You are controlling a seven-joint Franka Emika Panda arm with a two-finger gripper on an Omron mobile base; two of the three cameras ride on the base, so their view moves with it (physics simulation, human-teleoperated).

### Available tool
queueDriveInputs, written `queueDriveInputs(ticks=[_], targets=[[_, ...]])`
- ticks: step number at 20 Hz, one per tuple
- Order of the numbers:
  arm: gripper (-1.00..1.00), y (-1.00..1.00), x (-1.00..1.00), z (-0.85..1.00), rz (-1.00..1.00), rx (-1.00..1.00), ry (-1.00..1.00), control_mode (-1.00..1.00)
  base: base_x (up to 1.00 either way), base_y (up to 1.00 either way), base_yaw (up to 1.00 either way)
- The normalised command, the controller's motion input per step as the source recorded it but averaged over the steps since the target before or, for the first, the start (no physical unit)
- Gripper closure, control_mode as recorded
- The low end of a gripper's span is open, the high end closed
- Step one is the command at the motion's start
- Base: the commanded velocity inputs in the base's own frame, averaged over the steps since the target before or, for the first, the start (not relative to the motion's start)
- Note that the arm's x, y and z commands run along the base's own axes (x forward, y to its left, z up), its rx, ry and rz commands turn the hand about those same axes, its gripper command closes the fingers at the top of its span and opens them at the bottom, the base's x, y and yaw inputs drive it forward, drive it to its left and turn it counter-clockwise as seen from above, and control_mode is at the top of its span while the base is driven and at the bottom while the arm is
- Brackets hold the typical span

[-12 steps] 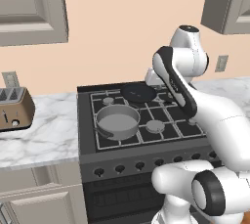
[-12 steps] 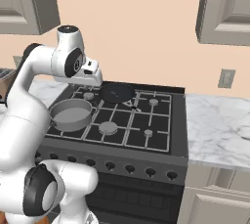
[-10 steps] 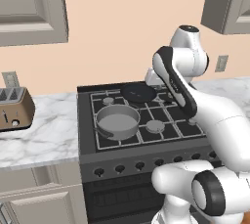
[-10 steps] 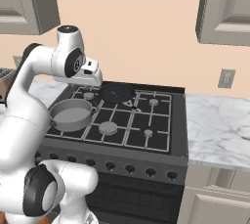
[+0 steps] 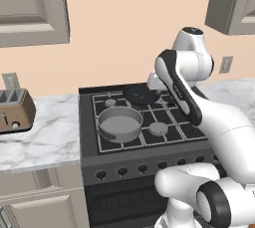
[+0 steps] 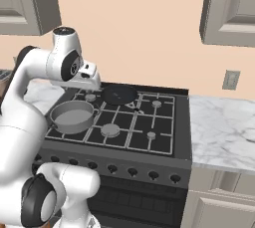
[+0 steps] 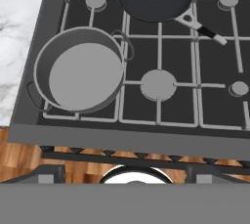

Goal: Move the pot and pan from the stove into the sink.

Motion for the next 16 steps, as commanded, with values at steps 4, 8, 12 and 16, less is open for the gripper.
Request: queueDriveInputs(ticks=[4,8,12,16], targets=[[-1.00,0.16,-0.11,-0.09,-0.10,0.00,0.00,-1.00,0.00,0.00,0.00],[-1.00,0.06,-0.04,-0.06,-0.11,0.00,0.00,-1.00,0.00,0.00,0.00],[-1.00,0.00,0.00,0.00,-0.01,0.00,0.00,-1.00,0.00,0.00,0.00],[-1.00,0.00,0.00,-0.12,0.00,0.00,0.00,-1.00,0.00,0.00,0.00]])
